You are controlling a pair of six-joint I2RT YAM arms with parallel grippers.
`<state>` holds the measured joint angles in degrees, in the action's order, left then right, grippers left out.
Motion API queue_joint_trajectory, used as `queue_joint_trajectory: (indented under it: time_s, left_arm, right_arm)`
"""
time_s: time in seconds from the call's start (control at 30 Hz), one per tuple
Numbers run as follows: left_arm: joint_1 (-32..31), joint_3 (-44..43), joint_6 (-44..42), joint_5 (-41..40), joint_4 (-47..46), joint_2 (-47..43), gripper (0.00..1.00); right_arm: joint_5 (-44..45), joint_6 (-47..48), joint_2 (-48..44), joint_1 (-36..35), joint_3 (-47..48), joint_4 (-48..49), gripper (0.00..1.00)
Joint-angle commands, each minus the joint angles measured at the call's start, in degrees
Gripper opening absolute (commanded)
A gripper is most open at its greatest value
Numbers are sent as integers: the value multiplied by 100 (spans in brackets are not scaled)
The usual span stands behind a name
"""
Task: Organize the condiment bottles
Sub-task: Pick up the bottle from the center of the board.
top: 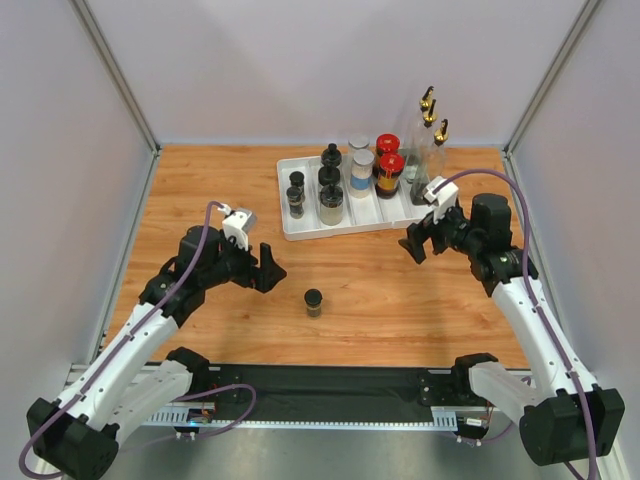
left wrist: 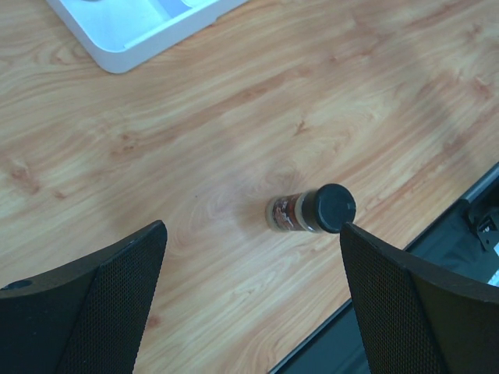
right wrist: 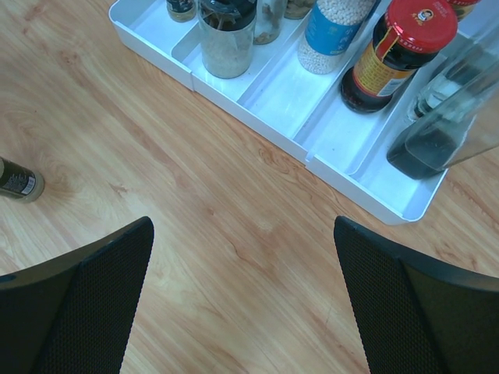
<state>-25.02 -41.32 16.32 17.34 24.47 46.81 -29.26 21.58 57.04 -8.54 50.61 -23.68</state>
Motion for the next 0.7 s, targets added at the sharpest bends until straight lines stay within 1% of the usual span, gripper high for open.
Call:
queue_joint_trajectory:
  time_s: [0.0,0.1,0.13,0.2,0.23,0.37,0.47,0.53,0.6,0.63,0.67]
  left_arm:
    - [14,106,117,401,-197,-128,100]
    - [5,28,135,401,-57,-250,100]
    - [5,-16,118,367,5,-268,100]
    - [5,-208,30,323,250,-321,100]
    - [5,-279,-84,261,347,-339,100]
    - [14,-526,-576,-20,795,-418,100]
    - [14,-623,-945,-362,1112,-497,100]
    - [6,-623,-1112,-600,1183,-532,100]
    - [5,-562,-1166,-802,1209,-602,100]
    - [14,-535,-1192,-1012,1209,-646,100]
    - [6,-509,-1210,-1101,1209,-699,100]
  right_arm:
    - [-352,345,9,36,2,-66,100]
    - [-984,635,1,36,-33,-277,100]
    - [-1377,854,-17,36,-95,-373,100]
    - [-1818,1162,-61,36,-191,-461,100]
    - [-2212,1477,-70,27,-279,-566,100]
    - [-2874,2006,-87,19,-472,-752,100]
    - [-3077,2314,27,-112,-473,-866,100]
    - [-2972,2385,141,-253,-386,-962,100]
    - [-2815,2421,255,-569,-210,-1015,100]
    - [-2561,2464,299,-692,-140,-1103,100]
    - [-2420,2586,404,-972,-61,-1173,100]
